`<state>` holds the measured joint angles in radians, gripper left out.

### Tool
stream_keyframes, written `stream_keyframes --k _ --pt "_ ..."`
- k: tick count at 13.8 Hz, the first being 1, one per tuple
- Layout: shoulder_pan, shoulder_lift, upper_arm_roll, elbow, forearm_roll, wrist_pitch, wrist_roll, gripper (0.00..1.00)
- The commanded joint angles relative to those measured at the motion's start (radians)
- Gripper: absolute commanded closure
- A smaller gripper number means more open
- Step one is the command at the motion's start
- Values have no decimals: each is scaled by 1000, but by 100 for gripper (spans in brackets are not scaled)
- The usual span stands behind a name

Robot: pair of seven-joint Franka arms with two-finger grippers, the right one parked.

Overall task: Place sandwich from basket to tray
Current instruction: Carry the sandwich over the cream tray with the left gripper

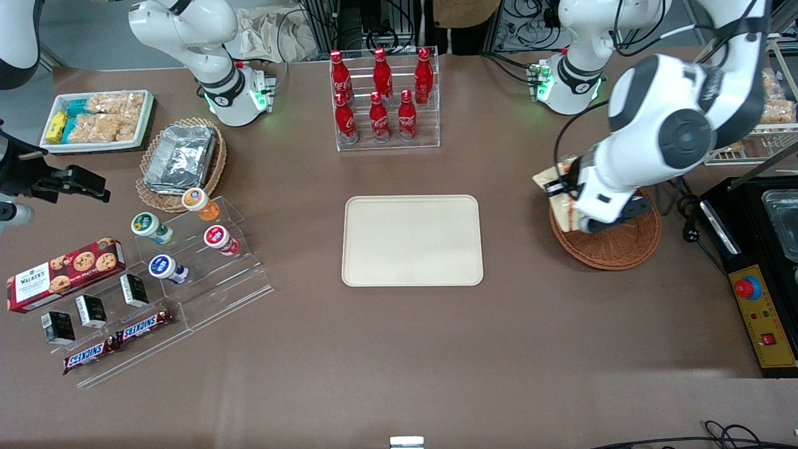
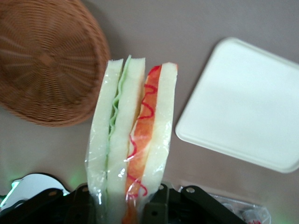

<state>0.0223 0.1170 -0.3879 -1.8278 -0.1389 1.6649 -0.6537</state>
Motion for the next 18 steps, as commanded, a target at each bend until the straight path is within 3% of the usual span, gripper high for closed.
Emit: stream_keyframes --k 1,5,7,11,18 --pt "4 131 -87 90 45 12 -15 70" --pt "-11 232 -147 85 111 91 -18 69" --pt "-64 279 -146 88 162 108 -72 69" --pt "-114 368 -144 90 180 211 -115 69" --pt "-153 524 -144 97 335 325 -169 71"
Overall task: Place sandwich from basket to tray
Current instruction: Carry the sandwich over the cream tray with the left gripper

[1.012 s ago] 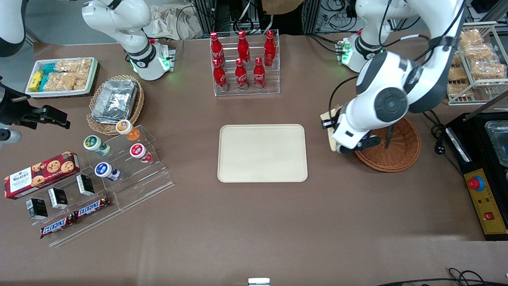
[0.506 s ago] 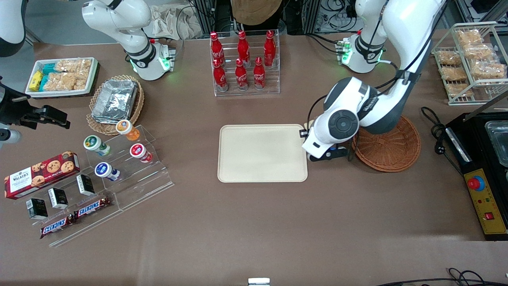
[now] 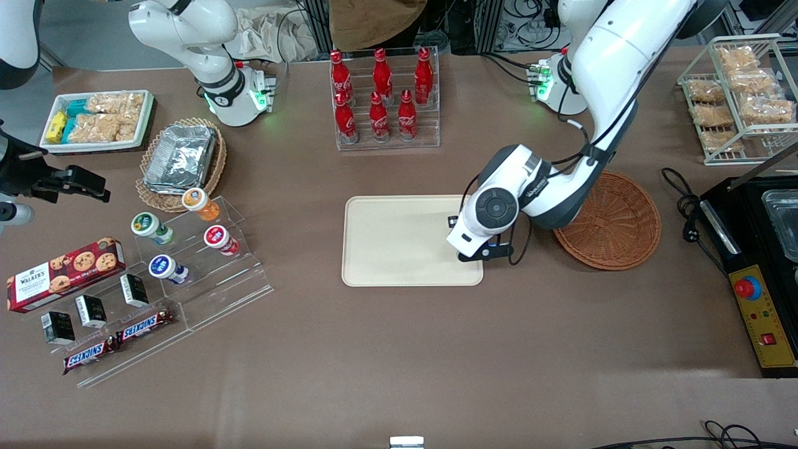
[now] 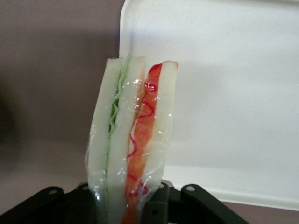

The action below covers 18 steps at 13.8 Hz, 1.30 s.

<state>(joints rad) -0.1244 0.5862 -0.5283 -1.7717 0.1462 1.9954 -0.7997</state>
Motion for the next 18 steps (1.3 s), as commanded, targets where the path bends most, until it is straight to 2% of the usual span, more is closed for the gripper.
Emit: stream_keyframes --k 1,6,9,12,13,14,15,18 --pt "-6 69 -4 41 62 0 -23 70" --pt "-9 109 -4 58 65 25 -9 70" --pt "-9 133 -7 66 99 26 -12 70" --pt "-9 142 -7 74 99 42 -12 66" --pt "-24 142 -7 77 99 42 -12 56" --pt "-43 144 -4 84 102 42 -9 15" --pt "-44 144 -4 89 101 42 -16 0" --pt "-37 132 -2 89 101 26 -16 0"
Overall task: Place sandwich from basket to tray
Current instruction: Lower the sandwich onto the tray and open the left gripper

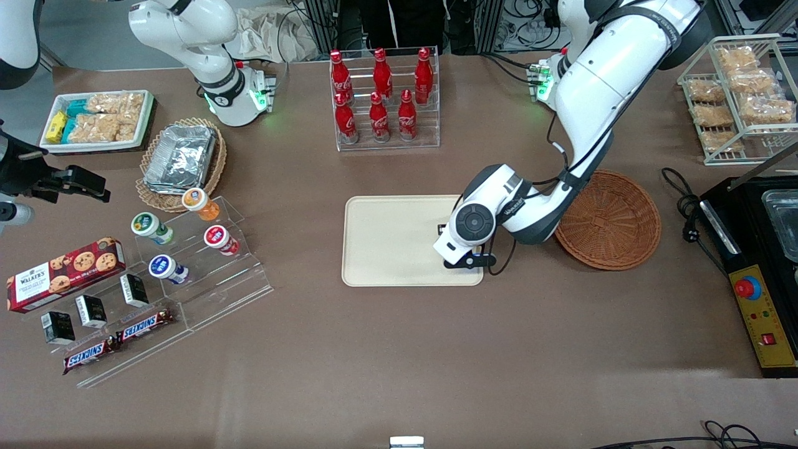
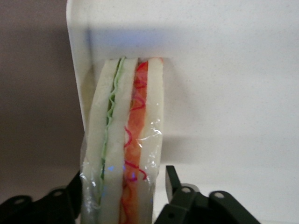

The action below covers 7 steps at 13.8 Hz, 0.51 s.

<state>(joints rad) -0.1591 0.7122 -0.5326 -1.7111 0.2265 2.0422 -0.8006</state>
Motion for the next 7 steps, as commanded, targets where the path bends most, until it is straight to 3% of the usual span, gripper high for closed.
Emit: stream_keyframes --k 1,7 --pt "1 -6 2 30 21 -40 -14 0" --pt "47 -141 -1 82 1 -232 18 0"
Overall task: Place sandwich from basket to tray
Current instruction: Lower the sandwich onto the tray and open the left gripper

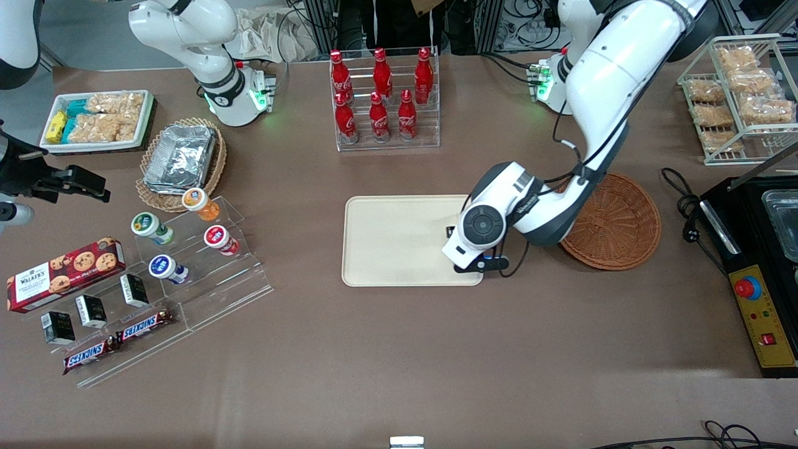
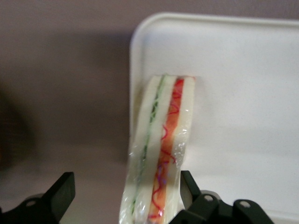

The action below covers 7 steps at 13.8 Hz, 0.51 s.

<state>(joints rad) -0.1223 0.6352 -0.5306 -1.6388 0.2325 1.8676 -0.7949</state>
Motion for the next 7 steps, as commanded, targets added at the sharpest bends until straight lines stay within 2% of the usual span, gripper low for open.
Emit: stream_keyframes --k 1,4,7 --pt "30 -89 -3 20 -27 -80 17 0" --pt "62 -155 -2 63 -103 -151 61 0" --pt "130 -215 -2 82 -119 -203 147 0"
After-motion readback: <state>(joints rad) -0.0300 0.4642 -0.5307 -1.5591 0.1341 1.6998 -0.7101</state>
